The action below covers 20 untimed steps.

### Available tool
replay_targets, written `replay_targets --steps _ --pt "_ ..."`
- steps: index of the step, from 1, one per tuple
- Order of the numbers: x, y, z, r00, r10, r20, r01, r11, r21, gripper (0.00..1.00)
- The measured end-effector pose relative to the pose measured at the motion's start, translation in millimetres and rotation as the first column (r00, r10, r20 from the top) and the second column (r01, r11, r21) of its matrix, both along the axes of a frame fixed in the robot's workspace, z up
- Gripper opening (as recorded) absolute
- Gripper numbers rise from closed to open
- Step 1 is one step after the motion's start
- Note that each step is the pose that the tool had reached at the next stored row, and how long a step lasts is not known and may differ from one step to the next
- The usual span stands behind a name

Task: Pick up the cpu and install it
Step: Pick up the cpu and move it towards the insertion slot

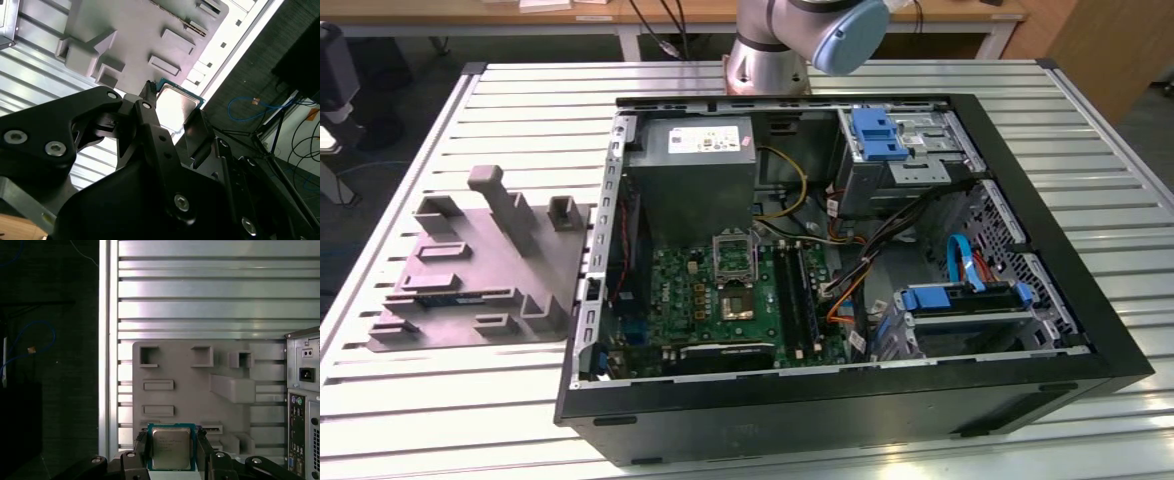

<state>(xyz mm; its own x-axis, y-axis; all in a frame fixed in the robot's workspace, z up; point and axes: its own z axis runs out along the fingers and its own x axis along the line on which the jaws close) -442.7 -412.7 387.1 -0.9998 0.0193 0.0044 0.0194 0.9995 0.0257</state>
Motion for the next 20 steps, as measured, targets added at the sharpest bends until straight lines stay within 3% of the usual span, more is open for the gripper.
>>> replay_targets --steps 20 --pt "4.8 0.0 0.0 1.0000 0.000 0.0001 0.000 1.0000 0.0001 0.47"
